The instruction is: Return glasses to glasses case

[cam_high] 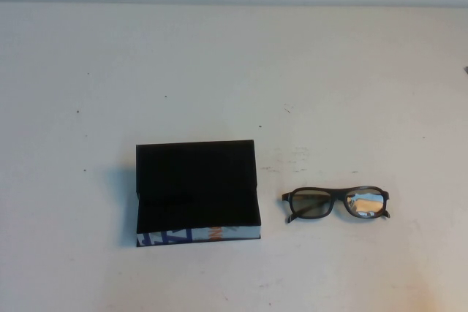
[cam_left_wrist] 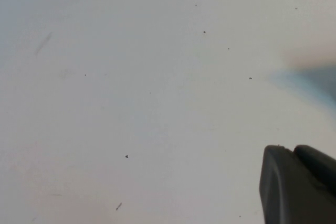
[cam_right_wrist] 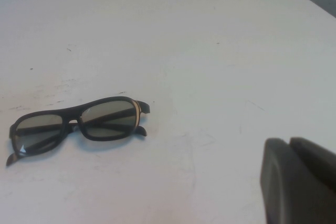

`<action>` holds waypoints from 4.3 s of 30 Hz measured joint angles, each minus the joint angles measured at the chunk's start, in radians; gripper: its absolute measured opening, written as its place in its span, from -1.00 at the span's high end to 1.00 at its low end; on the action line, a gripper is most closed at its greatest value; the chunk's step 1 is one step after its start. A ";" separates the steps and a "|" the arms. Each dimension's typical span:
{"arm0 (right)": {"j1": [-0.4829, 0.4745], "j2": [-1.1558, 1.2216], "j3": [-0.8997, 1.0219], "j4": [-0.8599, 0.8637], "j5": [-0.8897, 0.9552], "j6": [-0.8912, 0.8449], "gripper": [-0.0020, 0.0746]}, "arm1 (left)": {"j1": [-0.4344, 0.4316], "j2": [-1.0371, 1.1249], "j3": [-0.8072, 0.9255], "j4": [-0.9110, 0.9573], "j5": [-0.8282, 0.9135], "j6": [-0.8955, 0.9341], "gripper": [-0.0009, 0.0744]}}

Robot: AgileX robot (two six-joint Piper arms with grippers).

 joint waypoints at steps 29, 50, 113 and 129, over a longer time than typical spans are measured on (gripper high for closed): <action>0.000 0.002 -0.023 0.496 -0.220 0.002 0.98 | 0.000 0.000 0.000 0.000 0.000 0.000 0.98; 0.049 0.868 -0.707 0.325 0.636 -0.370 0.98 | 0.000 0.000 0.000 0.000 0.000 0.000 0.98; 0.430 1.927 -1.403 -0.073 0.641 -1.250 -0.14 | 0.000 0.000 0.000 0.000 0.002 0.000 0.98; 0.430 1.971 -1.405 -0.080 0.641 -1.250 -0.14 | 0.000 0.000 0.000 0.000 0.002 0.000 0.98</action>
